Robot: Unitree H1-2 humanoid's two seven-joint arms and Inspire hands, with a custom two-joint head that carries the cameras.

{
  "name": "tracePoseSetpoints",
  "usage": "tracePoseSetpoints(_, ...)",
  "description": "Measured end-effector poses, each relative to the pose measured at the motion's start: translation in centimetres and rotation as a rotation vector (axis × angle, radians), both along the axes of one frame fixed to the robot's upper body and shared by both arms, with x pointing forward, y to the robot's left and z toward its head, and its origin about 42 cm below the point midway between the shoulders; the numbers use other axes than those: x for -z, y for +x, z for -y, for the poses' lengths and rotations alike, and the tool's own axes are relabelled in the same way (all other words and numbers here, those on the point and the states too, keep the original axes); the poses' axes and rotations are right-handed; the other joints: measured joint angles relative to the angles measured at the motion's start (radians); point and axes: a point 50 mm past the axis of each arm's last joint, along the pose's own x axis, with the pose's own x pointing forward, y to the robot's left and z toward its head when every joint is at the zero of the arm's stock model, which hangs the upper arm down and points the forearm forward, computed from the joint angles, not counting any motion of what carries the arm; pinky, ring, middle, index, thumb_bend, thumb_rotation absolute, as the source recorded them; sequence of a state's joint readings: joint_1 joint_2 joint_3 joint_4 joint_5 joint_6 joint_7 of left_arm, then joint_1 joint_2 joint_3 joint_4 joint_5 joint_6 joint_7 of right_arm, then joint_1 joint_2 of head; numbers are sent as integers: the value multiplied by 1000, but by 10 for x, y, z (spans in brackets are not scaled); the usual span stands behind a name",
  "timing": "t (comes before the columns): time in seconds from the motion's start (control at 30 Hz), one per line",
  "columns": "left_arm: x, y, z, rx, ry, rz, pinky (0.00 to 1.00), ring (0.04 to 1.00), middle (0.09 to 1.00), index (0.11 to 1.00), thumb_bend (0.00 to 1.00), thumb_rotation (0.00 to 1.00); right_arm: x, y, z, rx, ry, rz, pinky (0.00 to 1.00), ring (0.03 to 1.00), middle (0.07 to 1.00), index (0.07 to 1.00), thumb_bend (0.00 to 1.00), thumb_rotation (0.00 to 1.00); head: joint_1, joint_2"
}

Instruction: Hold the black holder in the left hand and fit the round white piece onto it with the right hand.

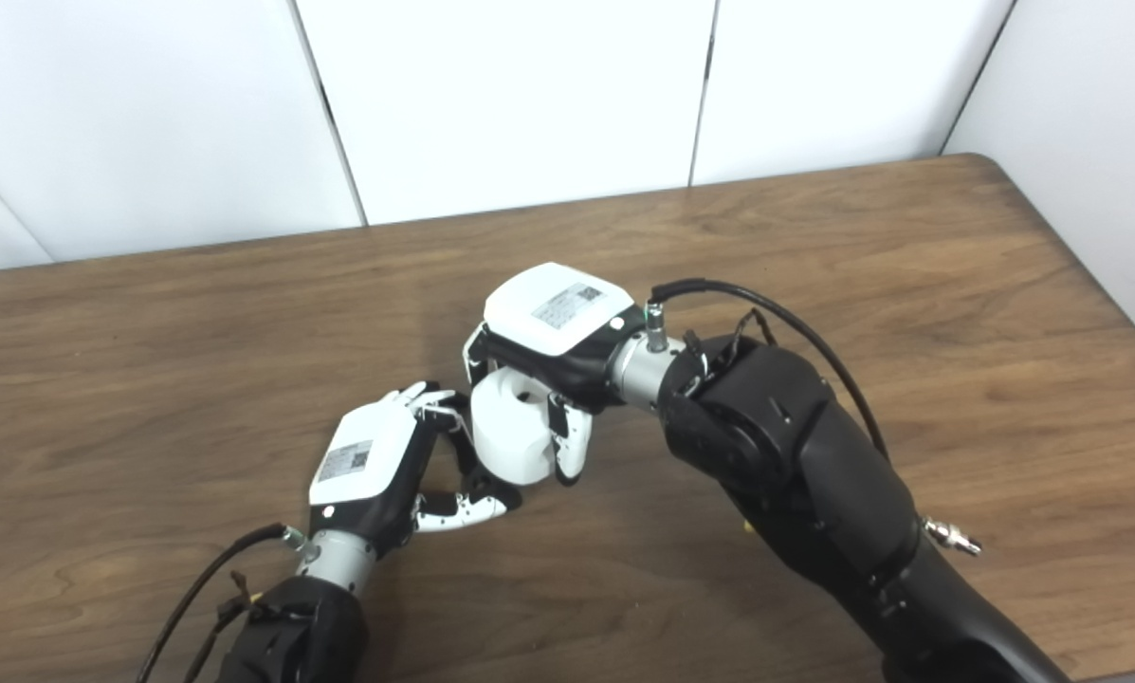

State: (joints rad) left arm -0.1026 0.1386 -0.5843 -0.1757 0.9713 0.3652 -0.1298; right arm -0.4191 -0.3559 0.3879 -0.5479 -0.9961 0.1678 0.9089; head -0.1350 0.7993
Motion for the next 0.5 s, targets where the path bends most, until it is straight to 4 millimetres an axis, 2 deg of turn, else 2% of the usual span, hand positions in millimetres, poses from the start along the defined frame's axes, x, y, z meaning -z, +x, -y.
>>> tracePoseSetpoints(0.33, 0, 0, 0, 0, 0, -1, 934, 915, 811, 486, 520, 54, -5, 0, -3, -25, 17, 69, 885, 598, 434, 523, 527, 4, -2, -6)
tracePoseSetpoints(0.5, 0, 0, 0, 1, 1, -2, 929, 913, 810, 486, 521, 54, -5, 1, -6, -35, 21, 96, 894, 593, 449, 515, 529, 4, -2, -5)
